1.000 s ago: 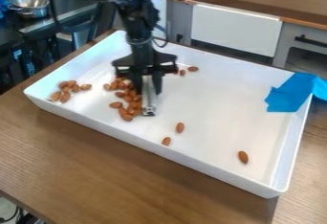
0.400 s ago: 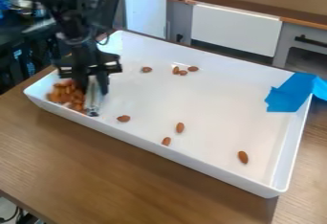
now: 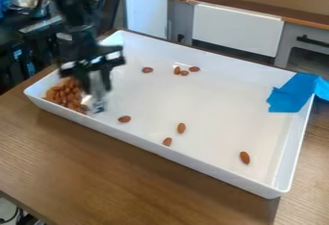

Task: Sweep into pile

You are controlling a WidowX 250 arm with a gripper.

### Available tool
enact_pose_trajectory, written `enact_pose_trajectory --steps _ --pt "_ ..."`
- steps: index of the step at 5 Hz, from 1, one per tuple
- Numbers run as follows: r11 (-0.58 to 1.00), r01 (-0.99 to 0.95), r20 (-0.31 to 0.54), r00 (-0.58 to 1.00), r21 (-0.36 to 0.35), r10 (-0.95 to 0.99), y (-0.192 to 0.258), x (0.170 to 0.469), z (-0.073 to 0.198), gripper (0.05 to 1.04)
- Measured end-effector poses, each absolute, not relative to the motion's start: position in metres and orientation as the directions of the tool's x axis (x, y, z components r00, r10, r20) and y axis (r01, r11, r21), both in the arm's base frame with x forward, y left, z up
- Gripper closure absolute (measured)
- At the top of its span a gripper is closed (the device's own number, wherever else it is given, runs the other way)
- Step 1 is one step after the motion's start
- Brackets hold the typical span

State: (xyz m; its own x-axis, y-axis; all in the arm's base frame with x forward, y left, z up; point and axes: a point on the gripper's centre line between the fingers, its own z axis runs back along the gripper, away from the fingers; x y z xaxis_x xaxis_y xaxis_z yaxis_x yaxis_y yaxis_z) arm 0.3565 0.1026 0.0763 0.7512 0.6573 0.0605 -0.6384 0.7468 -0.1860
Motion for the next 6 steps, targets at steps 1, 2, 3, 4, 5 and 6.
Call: enact_pose_trajectory --steps 1,2,3,4,5,6 --pt "0.795 -0.575 0.066 0.801 -0.194 0.595 0.043 0.379 0.093 0.697" --pt "0.845 -0.508 0.122 0.839 -0.169 0.53 -0.008 0.394 0.111 0.697" --pt "0.875 -0.458 0.166 0.861 -0.156 0.481 -0.062 0.4 0.124 0.697" --pt "0.899 -0.421 0.206 0.875 -0.12 0.437 -0.106 0.404 0.119 0.697" --pt "0.926 -0.365 0.236 0.896 -0.092 0.377 -0.141 0.406 0.111 0.697" --pt "0.93 -0.362 0.25 0.896 -0.065 0.367 -0.147 0.413 0.102 0.697"
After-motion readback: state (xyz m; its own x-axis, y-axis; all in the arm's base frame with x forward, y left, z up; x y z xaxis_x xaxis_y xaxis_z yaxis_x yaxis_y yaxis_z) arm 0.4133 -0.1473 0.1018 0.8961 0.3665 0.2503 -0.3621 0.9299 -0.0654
